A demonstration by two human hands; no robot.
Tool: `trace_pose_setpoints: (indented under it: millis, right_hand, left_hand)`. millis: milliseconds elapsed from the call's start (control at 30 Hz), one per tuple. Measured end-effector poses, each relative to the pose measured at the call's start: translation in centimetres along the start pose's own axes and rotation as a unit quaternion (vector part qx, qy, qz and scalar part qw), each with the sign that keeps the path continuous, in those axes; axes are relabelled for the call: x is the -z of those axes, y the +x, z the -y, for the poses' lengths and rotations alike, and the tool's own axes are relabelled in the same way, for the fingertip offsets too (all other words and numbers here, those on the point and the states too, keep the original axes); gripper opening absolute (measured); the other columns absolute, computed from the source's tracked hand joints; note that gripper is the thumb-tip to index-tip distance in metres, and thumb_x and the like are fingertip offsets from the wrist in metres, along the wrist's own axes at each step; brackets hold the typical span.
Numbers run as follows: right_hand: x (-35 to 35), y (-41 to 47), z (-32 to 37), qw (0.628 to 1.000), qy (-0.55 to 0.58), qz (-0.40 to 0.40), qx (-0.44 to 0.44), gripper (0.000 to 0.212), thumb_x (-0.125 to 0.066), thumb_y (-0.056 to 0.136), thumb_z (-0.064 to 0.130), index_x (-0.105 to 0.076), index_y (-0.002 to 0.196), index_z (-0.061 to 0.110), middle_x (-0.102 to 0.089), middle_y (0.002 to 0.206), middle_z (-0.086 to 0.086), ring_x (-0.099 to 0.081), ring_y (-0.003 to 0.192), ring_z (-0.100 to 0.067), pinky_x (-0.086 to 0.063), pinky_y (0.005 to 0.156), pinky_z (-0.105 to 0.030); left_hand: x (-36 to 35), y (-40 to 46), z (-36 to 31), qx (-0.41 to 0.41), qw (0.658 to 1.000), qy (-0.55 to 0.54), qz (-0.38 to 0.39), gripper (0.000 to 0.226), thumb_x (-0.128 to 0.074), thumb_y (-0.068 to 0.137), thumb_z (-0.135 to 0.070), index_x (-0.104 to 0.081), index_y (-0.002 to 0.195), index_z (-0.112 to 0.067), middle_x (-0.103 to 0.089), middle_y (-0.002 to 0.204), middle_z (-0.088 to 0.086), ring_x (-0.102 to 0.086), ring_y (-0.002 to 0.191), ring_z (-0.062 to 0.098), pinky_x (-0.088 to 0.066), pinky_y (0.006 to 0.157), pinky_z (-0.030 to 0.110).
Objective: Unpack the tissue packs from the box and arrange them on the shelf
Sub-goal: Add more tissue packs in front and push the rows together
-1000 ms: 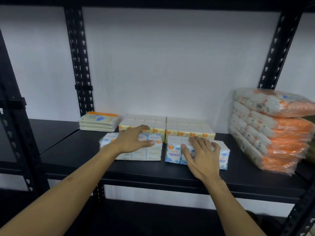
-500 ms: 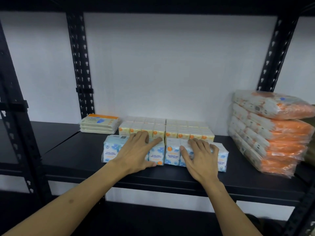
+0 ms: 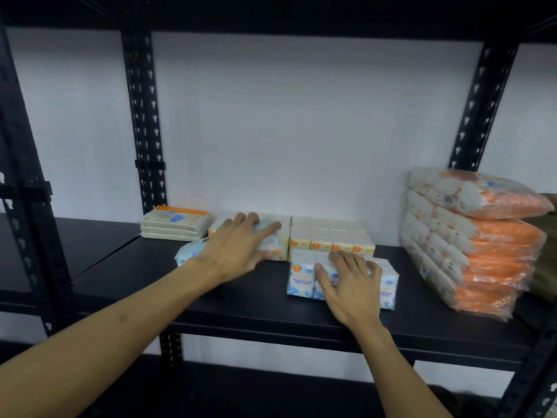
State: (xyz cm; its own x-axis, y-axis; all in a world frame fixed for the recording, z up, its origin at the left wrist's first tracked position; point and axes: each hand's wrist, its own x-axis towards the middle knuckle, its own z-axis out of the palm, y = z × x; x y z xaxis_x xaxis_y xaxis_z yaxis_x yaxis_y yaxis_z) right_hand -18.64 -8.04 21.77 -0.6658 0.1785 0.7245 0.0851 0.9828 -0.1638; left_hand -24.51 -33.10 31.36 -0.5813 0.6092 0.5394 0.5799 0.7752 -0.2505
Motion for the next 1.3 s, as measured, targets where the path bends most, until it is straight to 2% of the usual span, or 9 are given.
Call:
trace_pose_setpoints:
  millis: [200,333,500,667,800,967,1067,1200,1300]
  right_hand:
    - [0.0,0.0,0.1,1.000,0.003,0.003,0.000,0.054,-0.035,0.097,0.061,-0.066,0.119,0.023,-0.066,0.125,0.004,-0.055,0.118,-0.018,-0.032,0.104,-0.045]
    - [0.0,0.0,0.0,1.000,0.004,0.003,0.002,0.056,-0.034,0.097,0.062,-0.066,0.120,0.023,-0.066,0.126,0.004,-0.055,0.119,-0.018,-0.032,0.104,-0.044]
    - [0.1,0.0,0.1,1.000,0.011,-0.002,0.004,0.056,-0.034,0.096,0.062,-0.066,0.120,0.023,-0.066,0.126,0.004,-0.055,0.119,-0.018,-0.032,0.104,-0.045]
    - [0.0,0.1,-0.1,1.000,0.006,0.002,0.006,0.064,-0.031,0.093,0.073,-0.063,0.123,0.026,-0.063,0.129,0.006,-0.053,0.121,-0.017,-0.030,0.105,-0.045]
    - [0.0,0.0,0.0,0.996,-0.060,0.058,0.026,0.086,-0.028,0.081,0.091,-0.051,0.140,0.034,-0.054,0.142,0.003,-0.046,0.131,-0.021,-0.025,0.108,-0.054]
    - [0.4,-0.1,0.0,0.995,-0.062,0.074,0.029,0.086,-0.025,0.077,0.093,-0.049,0.141,0.040,-0.050,0.145,0.002,-0.042,0.135,-0.022,-0.022,0.110,-0.055]
    - [0.7,0.0,-0.3,0.992,-0.065,0.102,0.047,0.092,-0.029,0.071,0.094,-0.041,0.146,0.040,-0.044,0.151,0.001,-0.036,0.139,-0.023,-0.018,0.112,-0.055]
    - [0.8,0.1,-0.6,0.989,-0.070,0.120,0.058,0.098,-0.023,0.067,0.091,-0.035,0.150,0.041,-0.039,0.155,0.000,-0.032,0.143,-0.024,-0.016,0.114,-0.056]
    - [0.6,0.5,-0.4,0.987,-0.070,0.132,0.056,0.100,-0.020,0.066,0.092,-0.033,0.151,0.041,-0.037,0.157,0.000,-0.030,0.145,-0.024,-0.015,0.115,-0.056]
  left_hand:
    - [3.0,1.2,3.1,0.208,0.925,-0.270,-0.164,0.054,-0.076,0.085,-0.045,-0.045,0.122,-0.019,-0.052,0.117,0.005,-0.054,0.094,0.019,-0.046,0.078,0.034]
    - [3.3,0.9,4.2,0.192,0.928,-0.305,-0.098,0.062,-0.076,0.087,-0.041,-0.039,0.136,-0.030,-0.058,0.114,0.001,-0.059,0.097,0.021,-0.049,0.080,0.037]
    - [4.0,1.4,5.0,0.195,0.971,-0.130,-0.047,0.053,-0.055,0.095,-0.058,-0.048,0.141,-0.035,-0.065,0.118,-0.002,-0.062,0.107,0.026,-0.047,0.078,0.039]
    - [2.2,-1.5,5.4,0.323,0.921,-0.195,-0.092,0.049,-0.048,0.099,-0.057,-0.050,0.137,-0.025,-0.070,0.108,0.008,-0.065,0.100,0.036,-0.048,0.075,0.041]
    - [-0.1,-4.9,4.2,0.407,0.889,-0.206,-0.036,0.055,-0.040,0.101,-0.059,-0.044,0.138,-0.019,-0.068,0.113,0.017,-0.063,0.107,0.042,-0.046,0.083,0.047]
    - [-3.2,-7.7,4.4,0.456,0.843,-0.283,0.027,0.057,-0.040,0.100,-0.061,-0.043,0.137,-0.017,-0.064,0.122,0.015,-0.059,0.112,0.041,-0.044,0.081,0.042]
    - [-4.3,-8.3,5.2,0.439,0.823,-0.359,0.034,0.061,-0.047,0.100,-0.055,-0.033,0.145,-0.017,-0.060,0.133,0.017,-0.057,0.119,0.039,-0.050,0.095,0.051]
    - [-3.6,-7.6,4.5,0.356,0.900,-0.242,-0.064,0.069,-0.058,0.100,-0.035,-0.020,0.157,-0.027,-0.039,0.156,0.014,-0.040,0.139,0.039,-0.039,0.108,0.060]
    - [-3.0,-6.0,2.3,0.223,0.964,-0.145,-0.022,0.055,-0.043,0.101,-0.055,-0.028,0.152,-0.043,-0.022,0.165,0.008,-0.020,0.152,0.034,-0.015,0.119,0.061]
